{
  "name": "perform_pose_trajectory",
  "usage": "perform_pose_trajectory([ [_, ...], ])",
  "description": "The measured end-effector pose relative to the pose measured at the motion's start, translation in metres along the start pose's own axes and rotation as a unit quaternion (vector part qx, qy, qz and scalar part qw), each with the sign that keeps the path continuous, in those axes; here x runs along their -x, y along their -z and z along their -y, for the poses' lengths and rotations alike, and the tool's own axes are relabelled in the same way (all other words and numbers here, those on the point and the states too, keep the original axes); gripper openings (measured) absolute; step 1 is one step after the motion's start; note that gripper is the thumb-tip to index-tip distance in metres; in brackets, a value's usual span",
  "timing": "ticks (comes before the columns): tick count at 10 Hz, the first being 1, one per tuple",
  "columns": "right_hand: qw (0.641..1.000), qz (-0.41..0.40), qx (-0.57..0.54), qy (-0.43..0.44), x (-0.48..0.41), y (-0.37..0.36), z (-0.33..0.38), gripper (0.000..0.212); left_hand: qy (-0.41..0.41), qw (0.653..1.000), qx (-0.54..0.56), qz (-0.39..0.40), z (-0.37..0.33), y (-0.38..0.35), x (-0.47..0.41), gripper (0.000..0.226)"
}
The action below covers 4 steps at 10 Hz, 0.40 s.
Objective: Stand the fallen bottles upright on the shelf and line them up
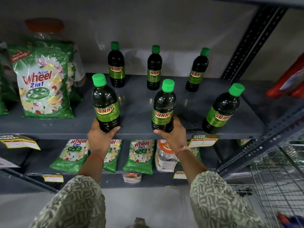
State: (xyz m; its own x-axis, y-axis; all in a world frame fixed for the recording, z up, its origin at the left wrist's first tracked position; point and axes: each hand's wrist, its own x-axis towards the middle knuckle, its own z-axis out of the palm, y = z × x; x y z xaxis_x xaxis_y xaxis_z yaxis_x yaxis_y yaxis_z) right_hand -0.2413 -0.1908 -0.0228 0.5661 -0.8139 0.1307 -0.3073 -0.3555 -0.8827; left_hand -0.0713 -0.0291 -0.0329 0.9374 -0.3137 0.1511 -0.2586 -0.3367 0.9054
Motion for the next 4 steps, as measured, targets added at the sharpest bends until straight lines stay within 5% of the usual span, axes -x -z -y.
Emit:
perform_pose_trajectory([
  [3,1.0,0.005,0.011,0.001,0.0003,0.0012,0.0036,0.068,-0.001,0.999,0.02,0.028,-0.0014,0.0037,-0.0023,0.068],
  [4,1.0,-0.007,-0.028,-0.011,0.0069,0.0025,0.0058,0.082,0.015,0.998,0.015,0.054,-0.0025,0.0103,0.0033,0.088],
])
